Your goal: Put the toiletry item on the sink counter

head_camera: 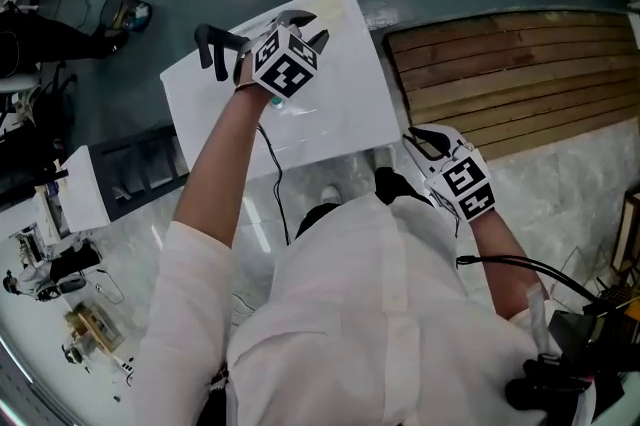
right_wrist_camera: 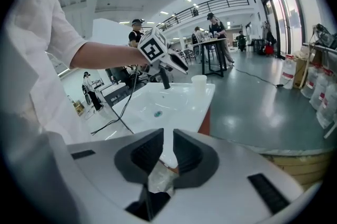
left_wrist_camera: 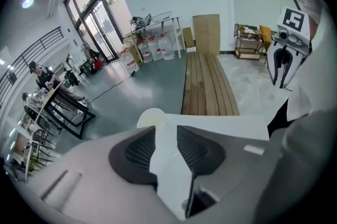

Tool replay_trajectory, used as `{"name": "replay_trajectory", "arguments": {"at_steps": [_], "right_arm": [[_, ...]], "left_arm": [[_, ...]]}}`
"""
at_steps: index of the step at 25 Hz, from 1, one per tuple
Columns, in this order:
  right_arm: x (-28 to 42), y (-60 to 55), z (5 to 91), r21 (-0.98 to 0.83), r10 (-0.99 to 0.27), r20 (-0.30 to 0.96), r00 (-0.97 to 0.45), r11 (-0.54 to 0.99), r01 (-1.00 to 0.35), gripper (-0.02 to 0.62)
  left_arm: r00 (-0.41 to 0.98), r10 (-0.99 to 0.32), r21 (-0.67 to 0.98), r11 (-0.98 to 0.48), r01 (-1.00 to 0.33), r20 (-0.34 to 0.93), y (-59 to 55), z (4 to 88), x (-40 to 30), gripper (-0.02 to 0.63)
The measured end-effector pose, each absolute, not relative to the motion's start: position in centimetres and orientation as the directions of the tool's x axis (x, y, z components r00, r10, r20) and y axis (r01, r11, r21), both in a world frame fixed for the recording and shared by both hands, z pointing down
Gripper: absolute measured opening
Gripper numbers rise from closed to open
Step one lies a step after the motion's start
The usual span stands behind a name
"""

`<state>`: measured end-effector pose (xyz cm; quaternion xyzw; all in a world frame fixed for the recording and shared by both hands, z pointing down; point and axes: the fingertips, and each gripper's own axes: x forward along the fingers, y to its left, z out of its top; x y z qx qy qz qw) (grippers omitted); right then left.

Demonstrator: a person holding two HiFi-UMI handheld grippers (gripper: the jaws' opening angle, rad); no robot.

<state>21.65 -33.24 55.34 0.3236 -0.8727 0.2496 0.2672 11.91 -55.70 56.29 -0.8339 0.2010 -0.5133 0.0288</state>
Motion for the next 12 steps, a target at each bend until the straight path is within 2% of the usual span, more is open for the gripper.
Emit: {"name": "replay_trajectory", "arguments": {"at_steps": [5,8,12], "right_arm": [[19.3,-33.0,54.9,-0.243,-0.421,0.613,-0.669,0.705,-0.666,0.04],[17.5,-32.4,54.2,-0.222,-0.421,0.607,-0.674,0.724,-0.653,0.025],[14.4,-31.2,52.7,-0.192,-0.435,0.596,-0.674,0.739,-0.646,0.012]], "left_arm": [[0.525,-0.357,-0.113,-0.891,-0.441,0.773,-51.1,52.5,10.7,0.118],[0.601,-0.358,-0.008,-0.863,-0.505,0.715,-47.5,50.4,9.0,0.006],[0.691,-0.345,0.124,-0.838,-0.531,0.635,-41.7,47.8,5.8,0.006]]}}
